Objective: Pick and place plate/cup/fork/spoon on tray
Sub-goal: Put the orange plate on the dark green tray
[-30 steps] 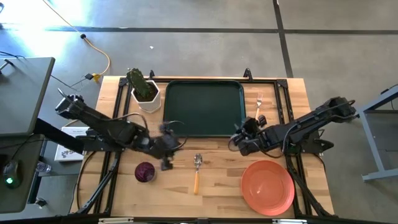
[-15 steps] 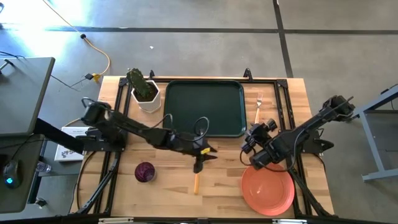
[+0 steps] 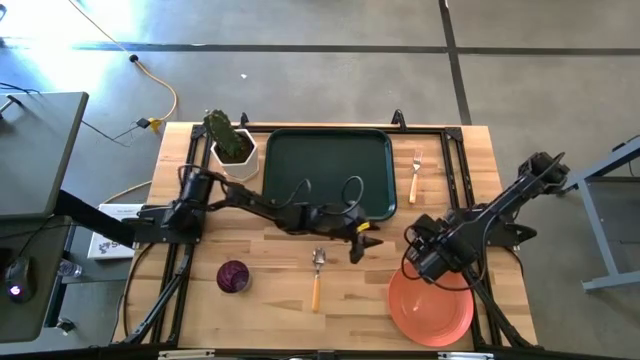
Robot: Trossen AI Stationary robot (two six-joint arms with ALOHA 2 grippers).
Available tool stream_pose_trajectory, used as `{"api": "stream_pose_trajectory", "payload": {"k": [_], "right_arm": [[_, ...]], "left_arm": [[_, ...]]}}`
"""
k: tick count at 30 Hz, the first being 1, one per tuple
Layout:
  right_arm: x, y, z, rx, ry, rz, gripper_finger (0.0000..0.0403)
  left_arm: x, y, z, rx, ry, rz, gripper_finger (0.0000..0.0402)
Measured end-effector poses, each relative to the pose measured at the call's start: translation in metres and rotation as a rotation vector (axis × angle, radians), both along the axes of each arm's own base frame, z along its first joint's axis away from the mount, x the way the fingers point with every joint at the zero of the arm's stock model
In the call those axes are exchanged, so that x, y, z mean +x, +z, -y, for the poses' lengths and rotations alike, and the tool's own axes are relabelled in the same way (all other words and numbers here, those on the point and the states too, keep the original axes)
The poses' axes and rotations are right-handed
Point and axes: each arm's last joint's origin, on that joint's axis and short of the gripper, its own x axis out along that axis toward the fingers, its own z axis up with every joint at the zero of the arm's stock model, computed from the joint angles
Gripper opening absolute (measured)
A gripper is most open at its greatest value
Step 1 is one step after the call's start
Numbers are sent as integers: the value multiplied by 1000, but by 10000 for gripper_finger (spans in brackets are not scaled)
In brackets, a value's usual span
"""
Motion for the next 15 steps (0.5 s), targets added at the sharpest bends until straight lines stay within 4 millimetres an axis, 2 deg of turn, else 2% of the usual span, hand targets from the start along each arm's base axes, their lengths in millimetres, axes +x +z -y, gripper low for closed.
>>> {"api": "stream_pose_trajectory", "payload": {"k": [6, 9, 15], "right_arm": [[-10, -1, -13, 76, -7, -37, 201], [-14, -3, -21, 104, -32, 13, 201], [-15, -18, -44, 137, -37, 108, 201]], "left_arm": [[23, -7, 12, -26, -54, -55, 209], [31, -14, 20, -6, -83, -82, 209], [34, -27, 30, -3, -123, -104, 209]]}}
